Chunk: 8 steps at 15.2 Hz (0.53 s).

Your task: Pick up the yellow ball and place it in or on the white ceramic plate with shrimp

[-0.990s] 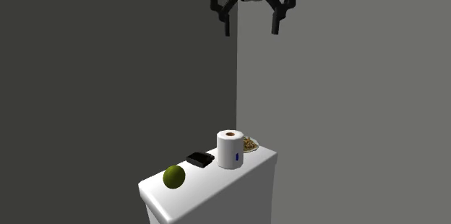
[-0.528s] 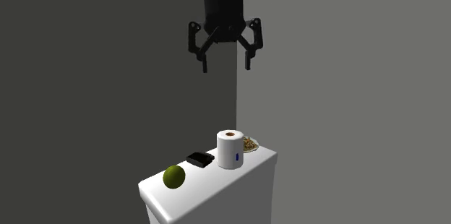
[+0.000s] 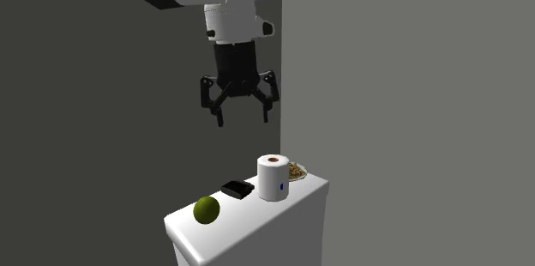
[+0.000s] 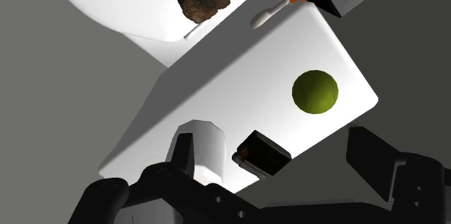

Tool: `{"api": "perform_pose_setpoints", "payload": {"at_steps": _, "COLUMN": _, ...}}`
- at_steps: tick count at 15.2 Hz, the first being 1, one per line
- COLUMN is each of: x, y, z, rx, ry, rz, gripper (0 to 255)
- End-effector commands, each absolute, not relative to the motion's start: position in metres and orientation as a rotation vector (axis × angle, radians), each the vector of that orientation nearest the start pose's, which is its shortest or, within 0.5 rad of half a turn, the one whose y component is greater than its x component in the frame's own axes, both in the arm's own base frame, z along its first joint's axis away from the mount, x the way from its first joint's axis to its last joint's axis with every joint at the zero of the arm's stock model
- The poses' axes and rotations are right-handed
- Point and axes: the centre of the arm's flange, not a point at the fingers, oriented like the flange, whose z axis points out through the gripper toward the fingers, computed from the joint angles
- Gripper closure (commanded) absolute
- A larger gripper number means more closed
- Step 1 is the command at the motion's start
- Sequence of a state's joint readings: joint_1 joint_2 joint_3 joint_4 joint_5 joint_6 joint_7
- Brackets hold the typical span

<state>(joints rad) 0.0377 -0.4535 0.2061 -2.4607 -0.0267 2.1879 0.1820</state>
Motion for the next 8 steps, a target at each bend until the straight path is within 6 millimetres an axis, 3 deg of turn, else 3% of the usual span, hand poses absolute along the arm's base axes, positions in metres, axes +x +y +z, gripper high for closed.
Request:
{"api": "perform_pose_setpoints", "payload": {"at_steps": 1, "x": 0.422, "y": 0.117, "z": 0.450, "rx": -3.206, "ry": -0.107, "rz": -0.292, "gripper": 0}}
{"api": "perform_pose_setpoints", "payload": {"at_steps": 8, "x": 0.455, "y": 0.163, "z": 0.374, "rx": -3.227, "ry": -0.130, "rz": -0.239, "gripper": 0}}
